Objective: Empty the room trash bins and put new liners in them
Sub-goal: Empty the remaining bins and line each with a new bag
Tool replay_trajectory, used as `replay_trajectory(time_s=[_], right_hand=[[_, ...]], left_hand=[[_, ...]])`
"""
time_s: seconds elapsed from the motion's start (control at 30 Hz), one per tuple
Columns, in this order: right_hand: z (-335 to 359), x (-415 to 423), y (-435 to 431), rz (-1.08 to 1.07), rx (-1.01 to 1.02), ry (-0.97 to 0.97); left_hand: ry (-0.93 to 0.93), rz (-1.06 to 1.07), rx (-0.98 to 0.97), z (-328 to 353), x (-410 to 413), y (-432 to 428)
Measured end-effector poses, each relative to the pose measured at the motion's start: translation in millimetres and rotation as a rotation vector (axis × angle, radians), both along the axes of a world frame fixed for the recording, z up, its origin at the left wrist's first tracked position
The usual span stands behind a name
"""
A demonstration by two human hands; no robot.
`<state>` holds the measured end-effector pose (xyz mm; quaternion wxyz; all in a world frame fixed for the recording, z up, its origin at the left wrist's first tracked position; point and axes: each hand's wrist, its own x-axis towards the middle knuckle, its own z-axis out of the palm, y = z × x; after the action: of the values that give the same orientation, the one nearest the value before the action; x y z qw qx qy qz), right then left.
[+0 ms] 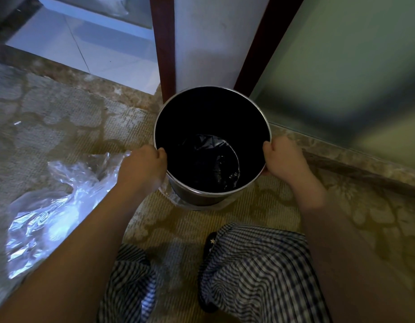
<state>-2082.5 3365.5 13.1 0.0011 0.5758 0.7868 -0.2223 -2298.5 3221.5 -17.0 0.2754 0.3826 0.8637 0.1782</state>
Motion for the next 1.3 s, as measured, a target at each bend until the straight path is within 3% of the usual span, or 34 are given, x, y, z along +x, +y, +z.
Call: replay_trajectory(time_s=[0.43, 0.77, 1.07, 1.3], right_hand=[[-75, -13, 14, -0.227, -0.406, -0.019], [-118, -17, 7, -0.263, -0.638, -0.087], [-116, -25, 0, -0.145, -0.467, -0.154], [-109, -75, -30, 0.131, -0.490, 0.089]], left_hand=[[-0.258, 0.037, -0.178, -76, -1, 17], [-0.455, 0.014, -0.282, -119, 6, 16], [-0.381, -0.061, -0.329, -115, 8, 9], [-0.365, -0.081, -0.239, -108, -9, -17]])
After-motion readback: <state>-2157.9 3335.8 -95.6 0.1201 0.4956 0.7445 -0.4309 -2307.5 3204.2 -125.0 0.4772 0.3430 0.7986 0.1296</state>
